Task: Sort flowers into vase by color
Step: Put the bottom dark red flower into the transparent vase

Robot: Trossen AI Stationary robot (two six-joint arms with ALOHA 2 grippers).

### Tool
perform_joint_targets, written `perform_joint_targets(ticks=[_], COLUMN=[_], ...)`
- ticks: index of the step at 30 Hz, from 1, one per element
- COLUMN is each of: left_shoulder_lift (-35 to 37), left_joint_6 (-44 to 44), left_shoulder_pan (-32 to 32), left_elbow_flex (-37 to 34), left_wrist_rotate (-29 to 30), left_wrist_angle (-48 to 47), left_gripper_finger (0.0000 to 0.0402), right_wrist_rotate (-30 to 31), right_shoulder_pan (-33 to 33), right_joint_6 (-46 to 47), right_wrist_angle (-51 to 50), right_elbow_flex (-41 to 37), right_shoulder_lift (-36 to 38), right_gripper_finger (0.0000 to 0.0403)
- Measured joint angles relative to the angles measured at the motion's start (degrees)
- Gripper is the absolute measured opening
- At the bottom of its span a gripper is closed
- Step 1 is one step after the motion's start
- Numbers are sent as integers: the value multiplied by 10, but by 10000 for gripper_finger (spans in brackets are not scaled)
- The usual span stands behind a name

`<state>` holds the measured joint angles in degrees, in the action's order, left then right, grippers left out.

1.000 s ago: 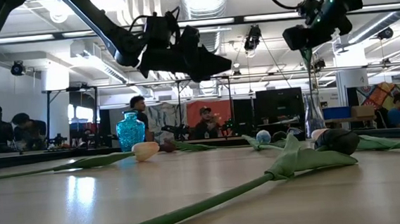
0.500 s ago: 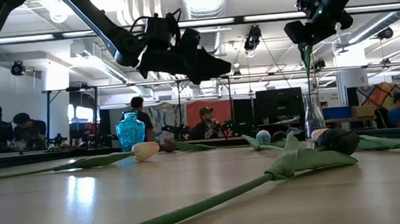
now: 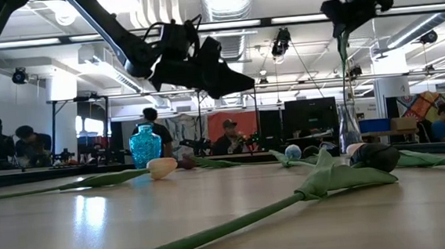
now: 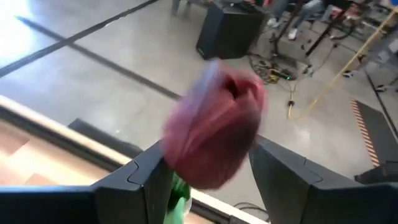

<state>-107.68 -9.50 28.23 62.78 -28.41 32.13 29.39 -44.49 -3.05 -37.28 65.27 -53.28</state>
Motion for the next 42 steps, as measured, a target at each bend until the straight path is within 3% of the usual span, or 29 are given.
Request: perform_joint_targets(ticks=[11, 15, 20, 27, 35, 42], left_shoulder_lift=[0, 0, 0, 0, 0, 0], left_joint_6=[-14, -14, -14, -8, -5, -5], left_shoulder_pan=[0, 0, 0, 0, 0, 0], left_elbow_flex=[-15, -15, -15, -15, -15, -15], left_wrist_rotate=[-6, -6, -6, -6, -6, -6], left_wrist_angle=[5, 7, 13, 18, 18, 18], left_gripper_finger=[152, 141, 119, 100, 98, 97], right_wrist_rotate=[-59, -99, -99, -98, 2, 5], right_shoulder_pan=[7, 7, 7, 7, 6, 6], right_joint_6=[-27, -21, -20, -28, -18, 0], right_wrist_angle=[-150, -146, -111, -8, 5, -53], right_elbow_flex=[100, 77, 24, -36, -26, 38], right_shoulder_lift=[50, 88, 122, 103, 20, -3], right_gripper_finger=[158, 124, 82, 45, 69, 129])
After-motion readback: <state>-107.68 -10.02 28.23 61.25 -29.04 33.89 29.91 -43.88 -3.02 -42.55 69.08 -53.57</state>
